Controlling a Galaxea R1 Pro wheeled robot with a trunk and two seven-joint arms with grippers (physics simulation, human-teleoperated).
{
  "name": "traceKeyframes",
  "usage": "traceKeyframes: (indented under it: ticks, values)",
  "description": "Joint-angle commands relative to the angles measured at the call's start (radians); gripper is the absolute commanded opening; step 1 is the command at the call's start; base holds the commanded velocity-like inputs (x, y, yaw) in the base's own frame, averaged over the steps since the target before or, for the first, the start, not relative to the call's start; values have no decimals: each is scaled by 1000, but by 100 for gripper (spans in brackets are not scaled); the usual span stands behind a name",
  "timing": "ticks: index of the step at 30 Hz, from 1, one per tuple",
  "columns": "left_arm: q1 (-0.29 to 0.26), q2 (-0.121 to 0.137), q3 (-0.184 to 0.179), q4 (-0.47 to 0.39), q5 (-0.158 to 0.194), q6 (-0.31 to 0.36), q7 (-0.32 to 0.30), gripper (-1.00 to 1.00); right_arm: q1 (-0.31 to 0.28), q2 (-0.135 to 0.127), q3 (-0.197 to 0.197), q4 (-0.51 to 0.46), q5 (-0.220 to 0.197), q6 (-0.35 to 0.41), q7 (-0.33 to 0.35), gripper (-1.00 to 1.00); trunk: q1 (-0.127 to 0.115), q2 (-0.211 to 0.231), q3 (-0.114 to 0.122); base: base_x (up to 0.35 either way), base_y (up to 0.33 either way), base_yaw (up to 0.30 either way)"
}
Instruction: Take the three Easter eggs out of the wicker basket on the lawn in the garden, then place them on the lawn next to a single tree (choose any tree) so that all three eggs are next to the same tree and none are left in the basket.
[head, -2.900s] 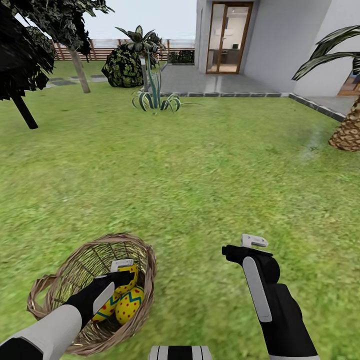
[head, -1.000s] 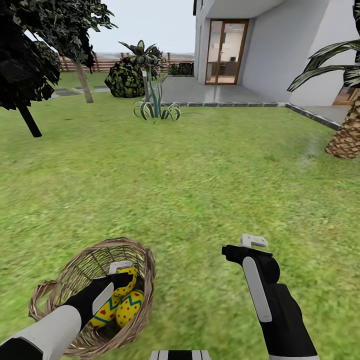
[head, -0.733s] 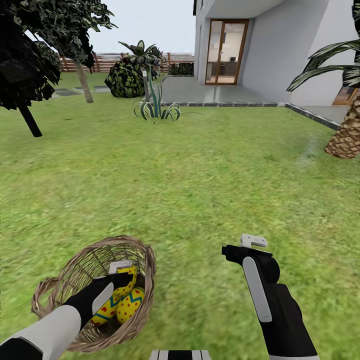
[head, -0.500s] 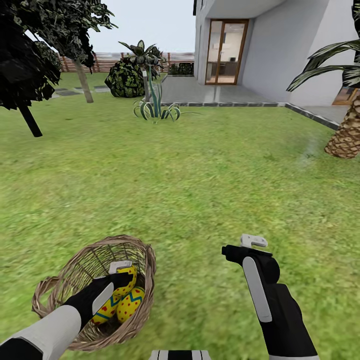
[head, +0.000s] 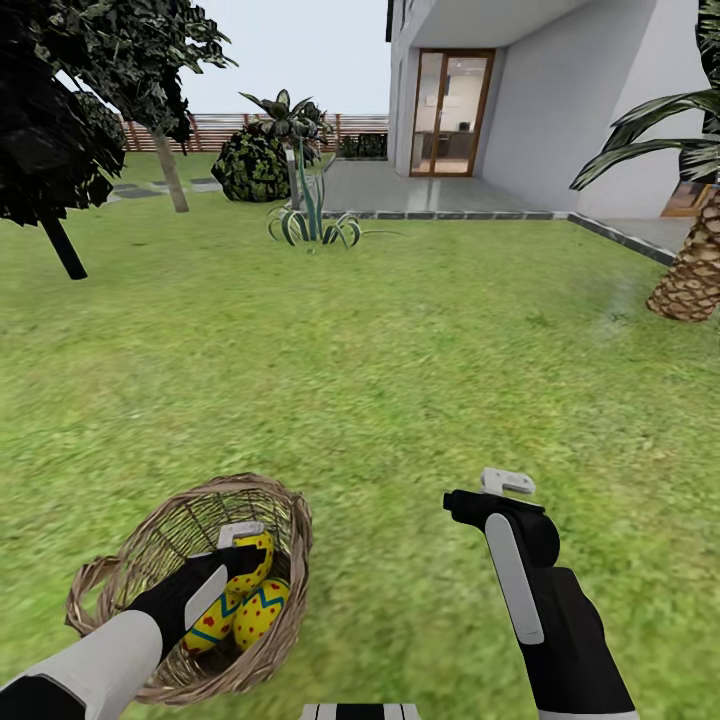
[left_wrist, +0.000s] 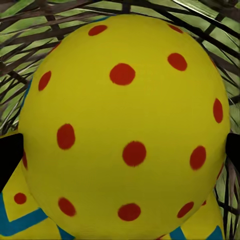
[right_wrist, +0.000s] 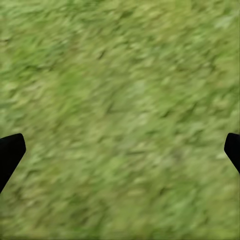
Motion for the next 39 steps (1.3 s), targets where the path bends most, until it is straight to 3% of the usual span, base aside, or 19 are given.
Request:
traceKeyframes:
  ticks: [1, 5, 39]
  values:
    - [0, 2, -8, -3, 10, 4, 8, -100, -1, 0, 1, -1, -10, 2, -10, 100, 0, 0, -1, 0, 0, 0]
    - [0, 1, -10, -1, 9, 5, 8, -100, -1, 0, 1, -1, -10, 2, -10, 100, -2, 0, 11, 0, 0, 0]
    - [0, 1, -12, -7, 9, 3, 8, -100, -1, 0, 0, -1, -10, 2, -10, 100, -3, 1, 22, -29, 0, 0]
